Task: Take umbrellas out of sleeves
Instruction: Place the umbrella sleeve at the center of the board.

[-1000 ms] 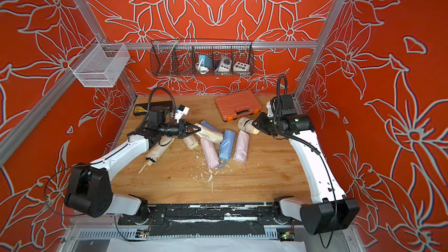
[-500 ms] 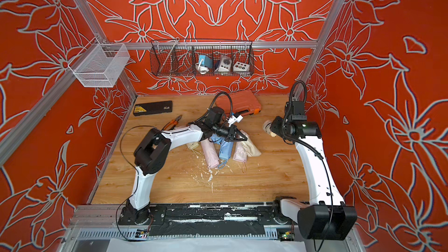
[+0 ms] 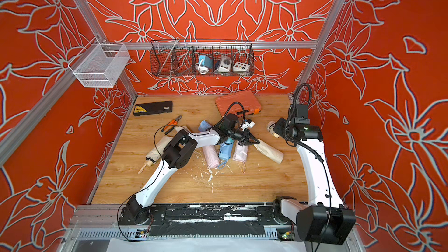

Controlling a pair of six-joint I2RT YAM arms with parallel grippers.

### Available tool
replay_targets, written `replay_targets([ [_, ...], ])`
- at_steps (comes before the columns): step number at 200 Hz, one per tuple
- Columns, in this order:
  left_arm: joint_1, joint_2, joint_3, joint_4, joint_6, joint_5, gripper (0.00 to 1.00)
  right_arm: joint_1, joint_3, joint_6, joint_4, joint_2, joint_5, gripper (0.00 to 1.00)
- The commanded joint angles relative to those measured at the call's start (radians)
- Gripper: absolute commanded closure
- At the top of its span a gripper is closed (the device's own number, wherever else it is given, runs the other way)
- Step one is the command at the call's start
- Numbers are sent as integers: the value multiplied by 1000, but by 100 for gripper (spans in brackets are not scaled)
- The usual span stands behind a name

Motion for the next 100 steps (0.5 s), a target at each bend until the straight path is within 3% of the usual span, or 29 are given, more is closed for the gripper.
replay_targets([
  [1,4,24,47,-117,90,-30,74,-9,-62,11,66,-43,-36,100],
  [7,7,24,46,-122,93,-32,65,-10,-85,21,83,-53,-50,100],
  [52,33,-30,40,-198,159,-44,33,-18,-180,62,168,-80,-136,100],
  [79,55,-88,25,-283,215,-65,17,-21,-240,87,235,-80,-195,100],
  [100,69,-130,20,-390,287,-88,11,-25,-300,123,313,-75,-237,100],
])
